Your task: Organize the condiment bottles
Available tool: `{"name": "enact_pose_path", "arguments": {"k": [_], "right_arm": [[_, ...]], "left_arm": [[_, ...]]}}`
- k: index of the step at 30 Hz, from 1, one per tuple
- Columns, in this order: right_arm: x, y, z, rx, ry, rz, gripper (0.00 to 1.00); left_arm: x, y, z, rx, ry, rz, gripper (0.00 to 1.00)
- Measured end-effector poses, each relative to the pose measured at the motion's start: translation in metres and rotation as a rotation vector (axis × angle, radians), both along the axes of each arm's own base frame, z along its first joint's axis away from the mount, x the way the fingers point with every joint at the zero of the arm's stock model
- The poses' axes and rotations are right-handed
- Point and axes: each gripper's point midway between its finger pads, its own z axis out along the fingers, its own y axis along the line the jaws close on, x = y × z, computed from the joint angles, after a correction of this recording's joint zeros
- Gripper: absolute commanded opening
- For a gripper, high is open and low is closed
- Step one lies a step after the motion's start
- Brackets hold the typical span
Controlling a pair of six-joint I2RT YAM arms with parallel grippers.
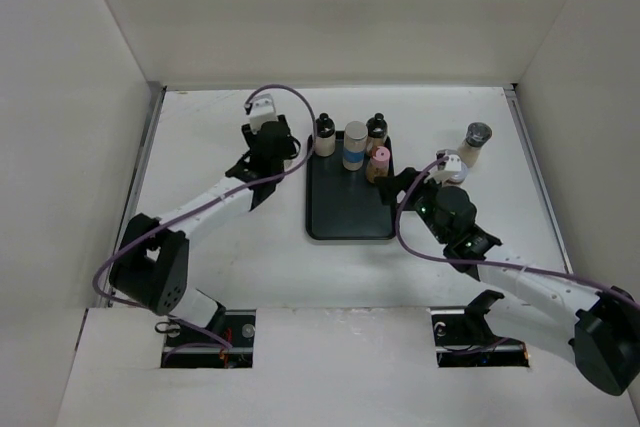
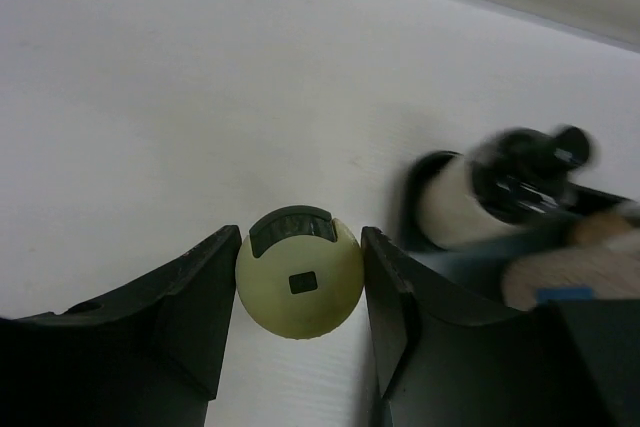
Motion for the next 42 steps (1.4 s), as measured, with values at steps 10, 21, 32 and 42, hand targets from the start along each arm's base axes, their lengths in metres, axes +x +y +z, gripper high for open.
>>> {"name": "enact_pose_path", "arguments": {"k": [10,21,32,42], "right_arm": [[0.003,-0.012,0.003,0.028,-0.005,-0.046,0.79],[0.007,-0.019,0.004,0.034,-0.005,-0.079,0.79],[0.009,-0.019,-0.005,0.018,0.016,-0.084,0.80],[0.011,-0.022,-0.005,0.016,0.016,-0.097,0.84]], "left_arm": [[-0.036,-0.121,0.020,-0.032,-0.032,-0.289,0.30],[-0.011,-0.159,-0.030,0.037,0.033,-0.343,0.30],[-0.007,-0.151,-0.036,0.070,0.029,-0.320,0.32],[-0.010,-0.144,-0.053,0.083,0.042,-0.313,0.72]]}}
